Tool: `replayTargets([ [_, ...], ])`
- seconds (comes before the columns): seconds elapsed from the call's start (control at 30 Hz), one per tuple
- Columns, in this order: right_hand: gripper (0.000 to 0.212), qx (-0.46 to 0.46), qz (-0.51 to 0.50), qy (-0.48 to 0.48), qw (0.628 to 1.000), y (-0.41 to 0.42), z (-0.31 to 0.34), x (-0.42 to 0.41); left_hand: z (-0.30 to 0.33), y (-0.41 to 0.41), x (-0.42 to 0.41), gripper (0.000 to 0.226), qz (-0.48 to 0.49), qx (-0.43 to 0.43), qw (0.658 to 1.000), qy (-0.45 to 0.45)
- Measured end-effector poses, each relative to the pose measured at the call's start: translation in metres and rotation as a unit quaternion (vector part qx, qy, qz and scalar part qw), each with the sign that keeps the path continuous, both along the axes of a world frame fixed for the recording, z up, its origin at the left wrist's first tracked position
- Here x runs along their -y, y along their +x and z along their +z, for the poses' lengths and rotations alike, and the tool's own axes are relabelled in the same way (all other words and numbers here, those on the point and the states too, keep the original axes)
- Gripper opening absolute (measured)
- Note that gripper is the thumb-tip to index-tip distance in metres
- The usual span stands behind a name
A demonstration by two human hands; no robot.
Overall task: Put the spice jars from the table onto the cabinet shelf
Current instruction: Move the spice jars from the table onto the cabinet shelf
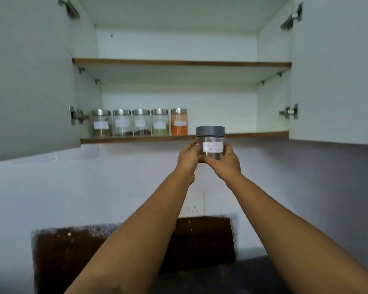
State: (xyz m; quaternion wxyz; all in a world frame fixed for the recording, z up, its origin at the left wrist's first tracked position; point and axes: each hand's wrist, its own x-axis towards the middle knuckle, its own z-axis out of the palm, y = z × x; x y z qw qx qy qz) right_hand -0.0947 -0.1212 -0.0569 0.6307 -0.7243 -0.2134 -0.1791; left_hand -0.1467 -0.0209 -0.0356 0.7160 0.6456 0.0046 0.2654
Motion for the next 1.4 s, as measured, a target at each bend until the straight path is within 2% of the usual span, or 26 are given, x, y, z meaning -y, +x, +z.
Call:
replayTargets([
  [0.2, 0.1, 0.093, -0.053, -0.015, 0.994, 0.041, 0.076, -0.03, 0.072, 0.034, -0.038, 0.041, 0.023, 0.06, 0.991, 0.118],
  [0.33, 0.094, 0.116, -0.06, -0.049, 0.99, 0.087, 0.111, -0.045, 0.106, 0.06, -0.062, 0.047, 0.075, 0.069, 0.965, 0.243],
  [0.37, 0.089, 0.11, -0.063, -0.057, 0.99, 0.1, 0.115, -0.049, 0.106, 0.07, -0.07, 0.047, 0.12, 0.062, 0.94, 0.315],
  [0.43, 0.081, 0.077, -0.072, -0.098, 0.99, 0.128, 0.115, -0.056, 0.099, 0.094, -0.089, 0.047, 0.252, 0.011, 0.839, 0.483],
  [0.47, 0.078, 0.058, -0.081, -0.141, 0.985, 0.14, 0.113, -0.059, 0.089, 0.107, -0.1, 0.047, 0.31, -0.022, 0.787, 0.533],
  [0.5, 0.076, 0.034, -0.092, -0.187, 0.977, 0.151, 0.11, -0.061, 0.077, 0.12, -0.111, 0.049, 0.345, -0.057, 0.753, 0.558],
  [0.57, 0.077, 0.0, -0.11, -0.241, 0.964, 0.17, 0.106, -0.066, 0.05, 0.138, -0.127, 0.052, 0.375, -0.102, 0.721, 0.575],
  [0.67, 0.08, -0.004, -0.111, -0.27, 0.956, 0.198, 0.11, -0.079, 0.023, 0.158, -0.142, 0.046, 0.434, -0.045, 0.685, 0.583],
  [0.87, 0.094, -0.034, -0.1, -0.32, 0.941, 0.224, 0.111, -0.105, 0.016, 0.167, -0.154, 0.039, 0.468, 0.036, 0.654, 0.593],
  [1.07, 0.093, -0.047, -0.137, -0.351, 0.925, 0.228, 0.111, -0.109, 0.016, 0.168, -0.153, 0.049, 0.472, 0.039, 0.657, 0.587],
  [1.4, 0.085, -0.029, -0.157, -0.365, 0.917, 0.223, 0.109, -0.108, 0.016, 0.166, -0.154, 0.041, 0.458, 0.034, 0.663, 0.591],
])
